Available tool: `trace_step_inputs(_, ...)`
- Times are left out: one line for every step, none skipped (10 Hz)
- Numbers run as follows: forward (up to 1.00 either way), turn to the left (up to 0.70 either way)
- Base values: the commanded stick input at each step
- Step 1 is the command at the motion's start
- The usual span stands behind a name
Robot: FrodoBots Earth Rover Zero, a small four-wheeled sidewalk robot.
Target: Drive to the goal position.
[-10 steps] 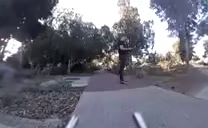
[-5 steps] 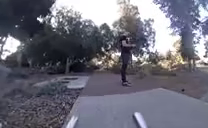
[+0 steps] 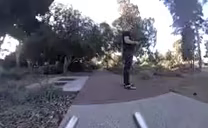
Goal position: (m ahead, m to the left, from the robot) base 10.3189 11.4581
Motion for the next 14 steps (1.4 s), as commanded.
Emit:
trace_step_inputs(1.0,0.0)
trace_step_inputs(1.0,0.0)
trace_step_inputs(1.0,0.0)
trace_step_inputs(1.0,0.0)
trace_step_inputs(1.0,0.0)
trace_step_inputs(1.0,0.0)
trace_step_inputs(1.0,0.0)
trace_step_inputs(1.0,0.0)
trace_step_inputs(1.0,0.0)
trace_step_inputs(1.0,0.0)
trace_step_inputs(1.0,0.0)
trace_step_inputs(1.0,0.0)
trace_step_inputs(1.0,0.0)
trace_step_inputs(1.0,0.0)
